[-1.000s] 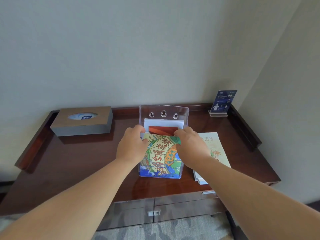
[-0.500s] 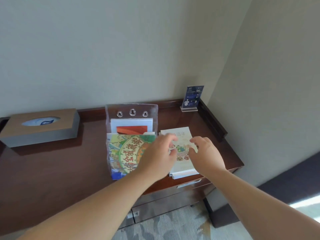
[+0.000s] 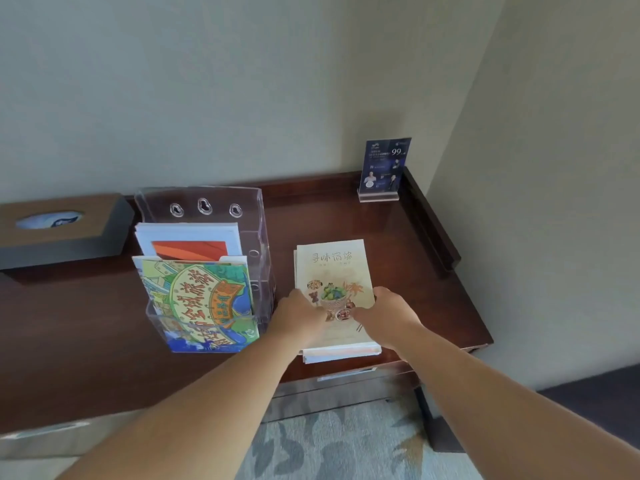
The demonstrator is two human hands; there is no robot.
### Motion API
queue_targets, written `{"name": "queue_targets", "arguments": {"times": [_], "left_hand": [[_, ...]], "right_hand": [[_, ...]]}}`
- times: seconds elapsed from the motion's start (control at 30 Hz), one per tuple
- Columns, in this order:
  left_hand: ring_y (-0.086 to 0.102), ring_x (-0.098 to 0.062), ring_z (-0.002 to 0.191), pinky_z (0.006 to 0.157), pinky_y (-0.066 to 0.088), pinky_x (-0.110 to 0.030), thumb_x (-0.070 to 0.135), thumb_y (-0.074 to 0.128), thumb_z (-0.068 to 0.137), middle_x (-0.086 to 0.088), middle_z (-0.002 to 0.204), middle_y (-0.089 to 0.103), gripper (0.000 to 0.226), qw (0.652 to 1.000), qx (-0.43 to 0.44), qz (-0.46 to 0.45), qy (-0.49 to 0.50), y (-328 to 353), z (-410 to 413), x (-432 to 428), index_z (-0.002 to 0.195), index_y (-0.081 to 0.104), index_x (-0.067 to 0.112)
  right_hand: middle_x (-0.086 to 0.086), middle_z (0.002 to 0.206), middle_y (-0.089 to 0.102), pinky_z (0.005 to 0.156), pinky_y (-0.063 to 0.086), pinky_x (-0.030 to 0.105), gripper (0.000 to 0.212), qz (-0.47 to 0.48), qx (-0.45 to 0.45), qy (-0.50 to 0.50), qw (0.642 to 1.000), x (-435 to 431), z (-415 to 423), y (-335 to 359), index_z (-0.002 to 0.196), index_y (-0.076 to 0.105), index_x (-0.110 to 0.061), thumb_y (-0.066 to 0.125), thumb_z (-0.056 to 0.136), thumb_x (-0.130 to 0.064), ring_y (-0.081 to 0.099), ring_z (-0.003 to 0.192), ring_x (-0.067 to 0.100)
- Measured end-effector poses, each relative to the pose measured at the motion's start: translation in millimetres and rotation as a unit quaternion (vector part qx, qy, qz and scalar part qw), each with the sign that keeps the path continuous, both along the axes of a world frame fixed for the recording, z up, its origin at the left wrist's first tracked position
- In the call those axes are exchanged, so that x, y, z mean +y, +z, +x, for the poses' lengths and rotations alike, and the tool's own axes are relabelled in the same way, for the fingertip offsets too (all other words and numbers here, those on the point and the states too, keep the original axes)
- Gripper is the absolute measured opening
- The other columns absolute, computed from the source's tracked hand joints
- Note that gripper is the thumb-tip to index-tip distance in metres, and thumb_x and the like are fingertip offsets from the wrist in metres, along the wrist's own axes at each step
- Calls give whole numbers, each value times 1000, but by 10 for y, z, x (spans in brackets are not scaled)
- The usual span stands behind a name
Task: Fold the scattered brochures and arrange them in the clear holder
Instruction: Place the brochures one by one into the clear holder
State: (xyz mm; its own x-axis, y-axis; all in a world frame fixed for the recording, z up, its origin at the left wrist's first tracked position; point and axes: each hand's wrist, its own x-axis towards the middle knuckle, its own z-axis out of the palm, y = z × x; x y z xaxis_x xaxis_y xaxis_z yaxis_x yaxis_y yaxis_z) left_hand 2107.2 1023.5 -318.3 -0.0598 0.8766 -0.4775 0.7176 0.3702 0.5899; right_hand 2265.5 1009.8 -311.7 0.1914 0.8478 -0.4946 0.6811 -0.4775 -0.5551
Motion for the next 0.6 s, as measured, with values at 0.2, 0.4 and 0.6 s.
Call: {"name": "queue_targets", "arguments": {"times": [0.2,0.4,0.6], "left_hand": [[56,-16,69,56,41,-28,19,59,89,-4,82,60,12,996,-28,20,80,-77,39,138,92,56,8],[57,-10,69,53,41,-23,19,56,93,6,84,61,18,981,-116,54,143,-14,163,211,108,62,12],[53,-6,73,53,40,-22,10,57,93,0,102,61,24,972,-178,29,151,-36,242,199,115,58,18]], "right_hand": [[4,111,64,81,59,42,36,-33,42,-1,999,60,24,-73,120,57,-15,60,89,-32,66,88,21],[6,99,66,70,55,36,19,-53,82,-25,995,65,72,-64,102,58,-16,61,88,-28,62,77,18],[-2,88,60,62,47,27,28,-34,100,-46,993,54,123,-133,110,60,-13,63,88,-30,58,74,15]]}}
